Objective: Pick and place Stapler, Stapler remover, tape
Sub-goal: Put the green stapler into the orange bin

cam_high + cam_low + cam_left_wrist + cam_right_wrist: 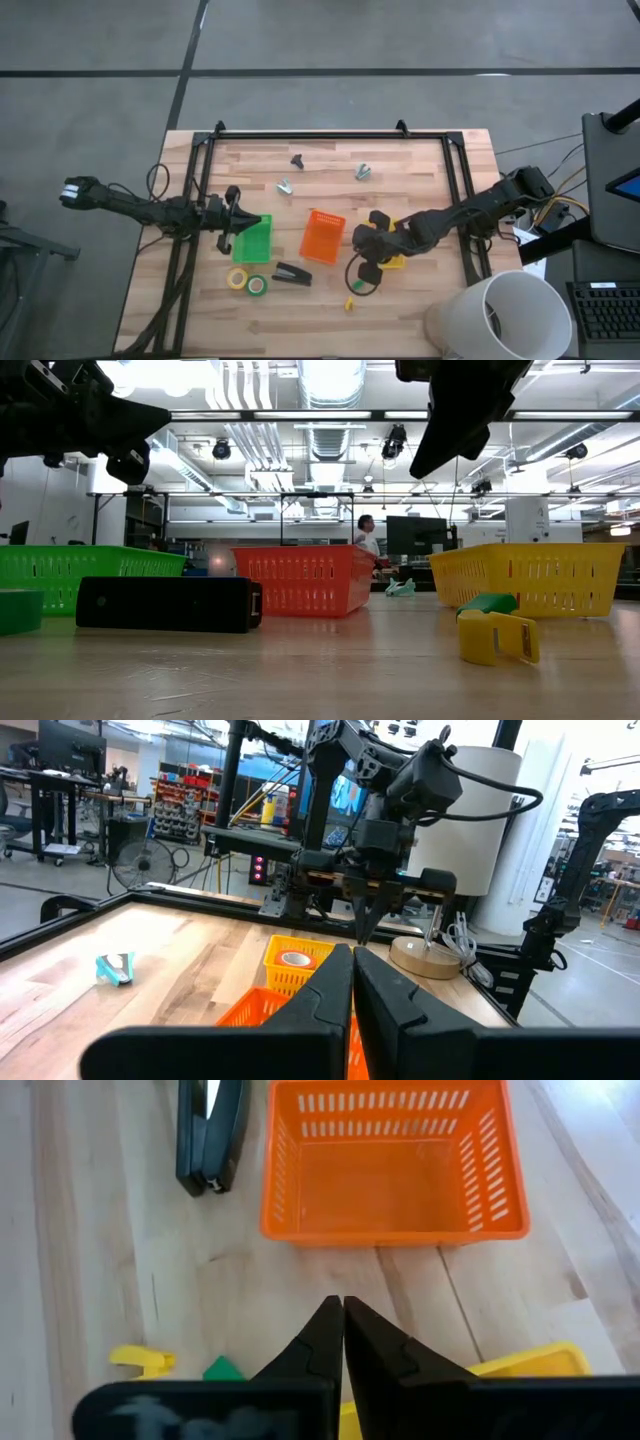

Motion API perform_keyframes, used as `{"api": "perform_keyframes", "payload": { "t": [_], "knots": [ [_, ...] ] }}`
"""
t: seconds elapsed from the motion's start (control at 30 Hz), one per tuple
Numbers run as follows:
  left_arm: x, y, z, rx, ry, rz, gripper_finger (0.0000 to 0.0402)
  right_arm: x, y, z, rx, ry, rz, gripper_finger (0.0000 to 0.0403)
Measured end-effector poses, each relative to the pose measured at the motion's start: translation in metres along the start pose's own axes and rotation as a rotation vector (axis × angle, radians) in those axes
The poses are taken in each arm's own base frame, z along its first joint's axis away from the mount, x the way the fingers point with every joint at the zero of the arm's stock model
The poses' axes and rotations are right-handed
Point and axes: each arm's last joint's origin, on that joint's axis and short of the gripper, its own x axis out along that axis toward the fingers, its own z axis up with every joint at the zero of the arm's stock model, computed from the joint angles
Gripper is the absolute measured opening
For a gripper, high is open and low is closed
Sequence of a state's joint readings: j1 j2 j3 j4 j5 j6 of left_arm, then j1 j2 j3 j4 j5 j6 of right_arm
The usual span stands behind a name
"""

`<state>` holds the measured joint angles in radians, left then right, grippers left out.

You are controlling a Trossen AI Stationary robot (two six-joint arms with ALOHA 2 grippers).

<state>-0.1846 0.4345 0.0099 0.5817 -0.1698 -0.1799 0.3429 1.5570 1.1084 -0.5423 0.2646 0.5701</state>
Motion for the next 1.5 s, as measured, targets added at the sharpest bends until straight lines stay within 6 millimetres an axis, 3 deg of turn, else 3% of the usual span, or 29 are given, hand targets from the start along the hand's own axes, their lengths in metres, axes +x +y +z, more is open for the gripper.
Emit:
{"api": "perform_keyframes", "payload": {
  "t": [0.67, 0.83, 1.03, 1.27, 1.5],
  "knots": [
    [0.000, 0.000, 0.000, 0.000, 0.000, 0.000, 0.0016, -0.001, 0.032, -0.010, -0.143, -0.051, 0.122, 0.0013],
    [0.000, 0.000, 0.000, 0.000, 0.000, 0.000, 0.0016, 0.022, 0.051, -0.019, -0.252, -0.035, 0.208, 0.0051],
    [0.000, 0.000, 0.000, 0.000, -0.001, 0.000, 0.0016, 0.044, 0.061, -0.033, -0.328, 0.071, 0.170, 0.0128],
    [0.000, 0.000, 0.000, 0.000, 0.000, 0.000, 0.0016, 0.048, 0.064, -0.036, -0.395, 0.114, 0.154, 0.0197],
    [0.000, 0.000, 0.000, 0.000, 0.001, 0.000, 0.0016, 0.050, 0.060, -0.042, -0.509, 0.150, 0.140, 0.0211]
  ]
}}
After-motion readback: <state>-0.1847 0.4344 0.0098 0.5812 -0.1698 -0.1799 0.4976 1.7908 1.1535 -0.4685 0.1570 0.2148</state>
